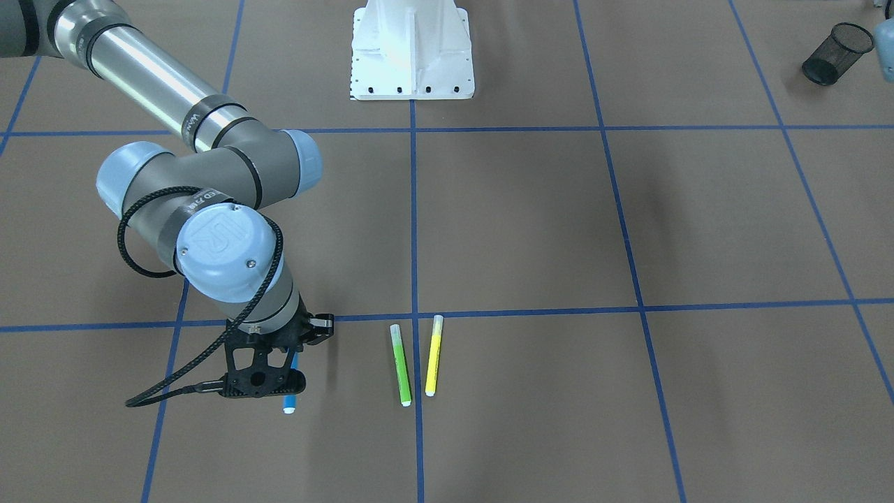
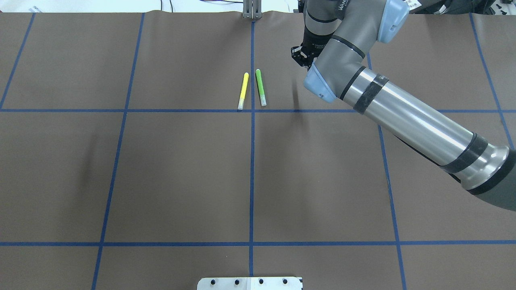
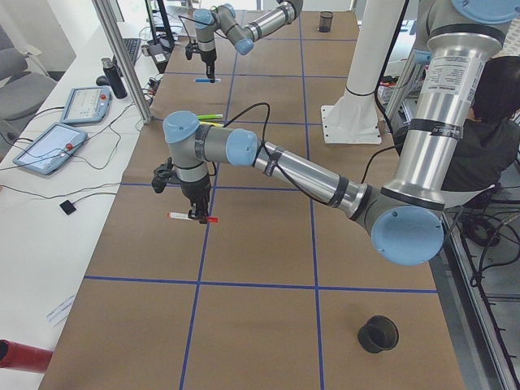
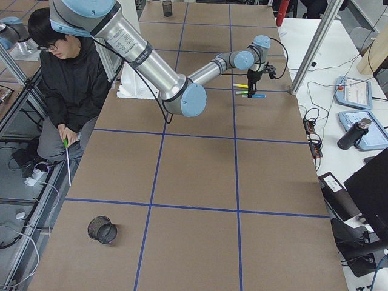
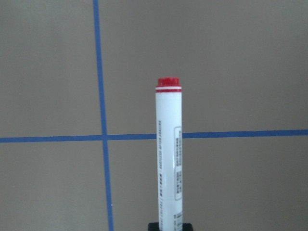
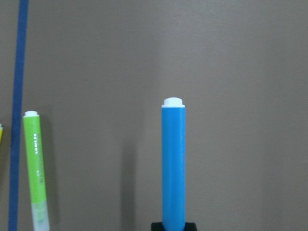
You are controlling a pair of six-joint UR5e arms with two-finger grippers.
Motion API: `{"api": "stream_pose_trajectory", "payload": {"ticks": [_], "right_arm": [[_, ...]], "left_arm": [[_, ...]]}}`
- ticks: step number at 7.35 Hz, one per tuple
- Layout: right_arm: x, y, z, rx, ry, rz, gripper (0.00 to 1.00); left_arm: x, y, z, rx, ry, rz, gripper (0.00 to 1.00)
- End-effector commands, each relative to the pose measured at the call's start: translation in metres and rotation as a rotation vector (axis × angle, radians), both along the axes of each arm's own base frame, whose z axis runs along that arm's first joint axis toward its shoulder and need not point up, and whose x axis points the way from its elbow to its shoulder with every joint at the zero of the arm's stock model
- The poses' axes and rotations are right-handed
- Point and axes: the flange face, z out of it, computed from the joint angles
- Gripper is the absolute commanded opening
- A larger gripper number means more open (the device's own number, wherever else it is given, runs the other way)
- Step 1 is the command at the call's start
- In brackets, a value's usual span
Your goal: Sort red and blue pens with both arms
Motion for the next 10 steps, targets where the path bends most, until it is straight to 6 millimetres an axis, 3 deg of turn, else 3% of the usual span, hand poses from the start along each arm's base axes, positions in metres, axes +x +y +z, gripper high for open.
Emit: {"api": "stream_pose_trajectory", "payload": {"ticks": [1, 3, 5, 6, 7, 8, 10], "right_arm": [[0.066, -0.012, 0.004, 0.026, 0.012, 0.012, 0.0], [0.131, -0.019, 0.032, 0.069, 0.118, -0.116, 0.0], [0.186, -0.029, 0.069, 0.112, 0.221, -0.218, 0.0], [0.226, -0.035, 0.086, 0.11, 0.326, -0.277, 0.0], [0.259, -0.038, 0.102, 0.141, 0.409, -0.375, 0.0], [0.288, -0.039, 0.12, 0.127, 0.444, -0.414, 0.0], [0.345, -0.017, 0.154, 0.147, 0.446, -0.469, 0.0]], "left_arm": [[-0.051, 0.06, 0.073, -0.066, -0.047, 0.006, 0.0], [-0.092, 0.122, 0.107, -0.094, -0.083, -0.003, 0.0], [-0.122, 0.158, 0.122, -0.079, -0.086, 0.008, 0.0], [-0.131, 0.185, 0.126, -0.091, -0.145, 0.014, 0.0], [-0.127, 0.216, 0.131, -0.124, -0.143, 0.016, 0.0], [-0.126, 0.232, 0.131, -0.209, -0.129, 0.017, 0.0], [-0.145, 0.262, 0.127, -0.358, -0.084, -0.057, 0.0]]}}
